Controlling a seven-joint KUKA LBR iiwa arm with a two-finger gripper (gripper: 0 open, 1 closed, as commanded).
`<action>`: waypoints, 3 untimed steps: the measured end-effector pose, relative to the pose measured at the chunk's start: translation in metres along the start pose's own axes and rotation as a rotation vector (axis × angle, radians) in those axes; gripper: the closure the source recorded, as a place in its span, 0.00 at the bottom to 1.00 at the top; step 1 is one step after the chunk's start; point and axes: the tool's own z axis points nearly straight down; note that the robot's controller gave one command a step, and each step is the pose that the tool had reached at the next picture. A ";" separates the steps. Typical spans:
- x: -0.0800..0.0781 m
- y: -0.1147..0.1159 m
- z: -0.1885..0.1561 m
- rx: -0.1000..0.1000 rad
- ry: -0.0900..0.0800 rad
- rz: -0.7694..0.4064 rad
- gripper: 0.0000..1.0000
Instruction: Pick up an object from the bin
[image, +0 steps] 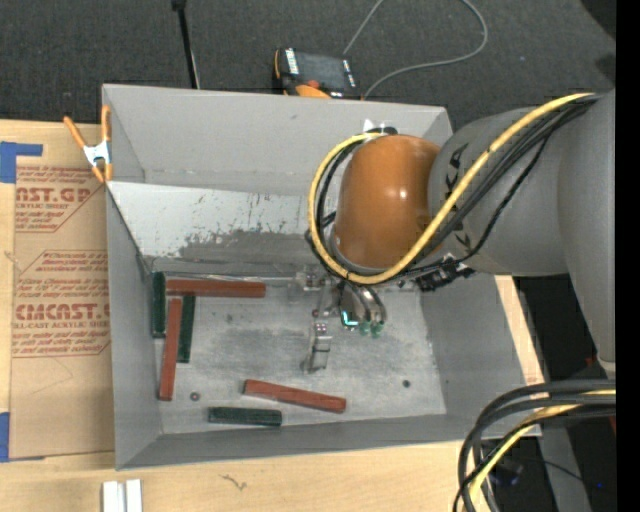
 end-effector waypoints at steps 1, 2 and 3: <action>0.044 0.044 0.094 0.000 0.001 -0.070 0.00; 0.043 0.043 0.088 0.000 0.003 -0.067 1.00; 0.004 0.085 -0.067 -0.003 -0.017 -0.092 1.00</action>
Offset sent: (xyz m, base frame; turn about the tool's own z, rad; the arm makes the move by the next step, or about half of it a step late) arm -0.0420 0.0415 -0.0896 -0.0657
